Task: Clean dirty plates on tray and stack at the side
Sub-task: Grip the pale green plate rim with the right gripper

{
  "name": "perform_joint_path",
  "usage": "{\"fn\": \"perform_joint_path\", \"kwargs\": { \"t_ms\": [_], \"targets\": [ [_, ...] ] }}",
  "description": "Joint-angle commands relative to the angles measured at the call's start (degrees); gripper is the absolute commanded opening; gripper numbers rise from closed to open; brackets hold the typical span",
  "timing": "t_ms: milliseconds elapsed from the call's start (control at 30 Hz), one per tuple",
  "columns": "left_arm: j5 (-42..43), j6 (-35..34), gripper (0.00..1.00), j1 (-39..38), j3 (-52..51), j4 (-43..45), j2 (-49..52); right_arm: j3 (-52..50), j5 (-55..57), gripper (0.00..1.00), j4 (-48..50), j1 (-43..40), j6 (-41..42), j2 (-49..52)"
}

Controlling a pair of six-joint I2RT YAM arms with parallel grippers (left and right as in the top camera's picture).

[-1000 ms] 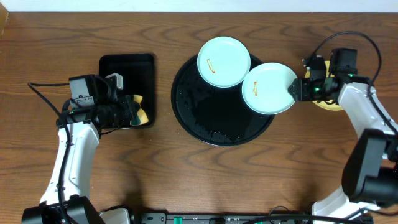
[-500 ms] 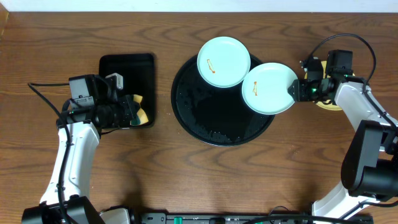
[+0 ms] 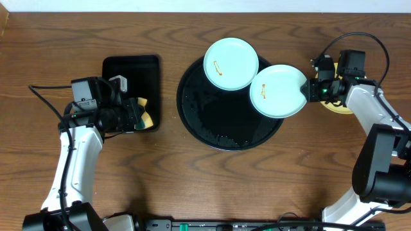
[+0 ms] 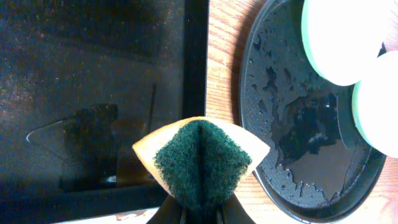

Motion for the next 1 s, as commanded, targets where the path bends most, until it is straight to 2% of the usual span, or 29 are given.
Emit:
{"fn": "perform_joint_path", "kwargs": {
  "t_ms": [0, 300, 633, 800, 967],
  "targets": [
    [-0.7, 1.0, 0.08, 0.3, -0.7, 0.2, -0.1, -0.2, 2.8, 0.24, -0.4, -0.2, 0.2, 1.2],
    [-0.7, 1.0, 0.08, 0.3, -0.7, 0.3, -0.1, -0.4, 2.7, 0.21, 0.2, 0.0, 0.2, 1.7],
    [-0.7, 1.0, 0.08, 0.3, -0.7, 0.5, -0.1, -0.4, 2.1, 0.28, 0.8, 0.0, 0.7, 1.9],
    [-0.7, 1.0, 0.08, 0.3, -0.7, 0.7, -0.1, -0.4, 2.0, 0.25, 0.8, 0.0, 1.6, 2.0],
    [-0.7, 1.0, 0.07, 0.3, -0.7, 0.7, -0.1, -0.4, 0.5, 0.17, 0.8, 0.0, 1.6, 2.3]
  ]
}}
